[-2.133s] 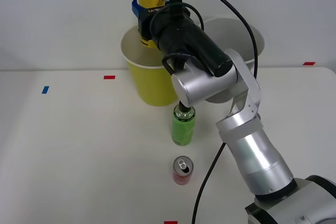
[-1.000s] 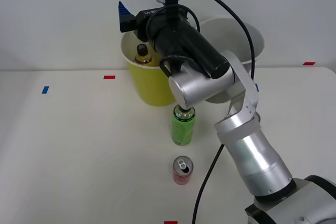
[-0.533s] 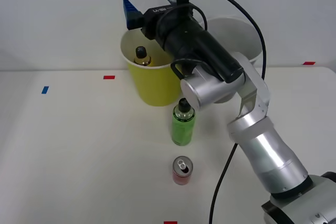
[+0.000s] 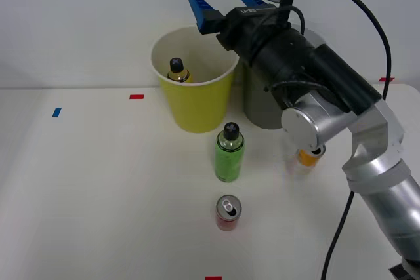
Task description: Put cans in the gray bin, plastic bottles in the light green bin
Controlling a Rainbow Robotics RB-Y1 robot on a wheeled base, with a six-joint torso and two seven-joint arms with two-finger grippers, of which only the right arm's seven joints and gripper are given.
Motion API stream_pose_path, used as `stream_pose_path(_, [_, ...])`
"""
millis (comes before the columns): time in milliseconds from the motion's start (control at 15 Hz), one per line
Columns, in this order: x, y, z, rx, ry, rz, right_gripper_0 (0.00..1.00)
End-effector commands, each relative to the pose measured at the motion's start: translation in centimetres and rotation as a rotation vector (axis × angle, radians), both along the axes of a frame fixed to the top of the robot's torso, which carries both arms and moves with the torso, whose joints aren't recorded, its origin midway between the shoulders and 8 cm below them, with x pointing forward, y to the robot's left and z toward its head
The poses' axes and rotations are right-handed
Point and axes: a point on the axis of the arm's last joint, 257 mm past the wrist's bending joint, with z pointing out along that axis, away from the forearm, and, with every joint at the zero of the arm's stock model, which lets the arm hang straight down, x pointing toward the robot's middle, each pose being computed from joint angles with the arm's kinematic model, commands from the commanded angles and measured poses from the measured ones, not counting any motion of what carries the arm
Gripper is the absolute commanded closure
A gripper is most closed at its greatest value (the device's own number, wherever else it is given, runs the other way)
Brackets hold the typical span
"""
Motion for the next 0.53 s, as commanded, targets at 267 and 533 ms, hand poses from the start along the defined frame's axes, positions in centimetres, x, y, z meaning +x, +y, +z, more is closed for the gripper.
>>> stream_pose_path(267, [-10.2,-8.7,-7.2,-0.124,0.065,-0.056,0.0])
stream_pose_path(533, [-15.8,-14.3,-11.2,-0.214,0.121,-0.211,0.0])
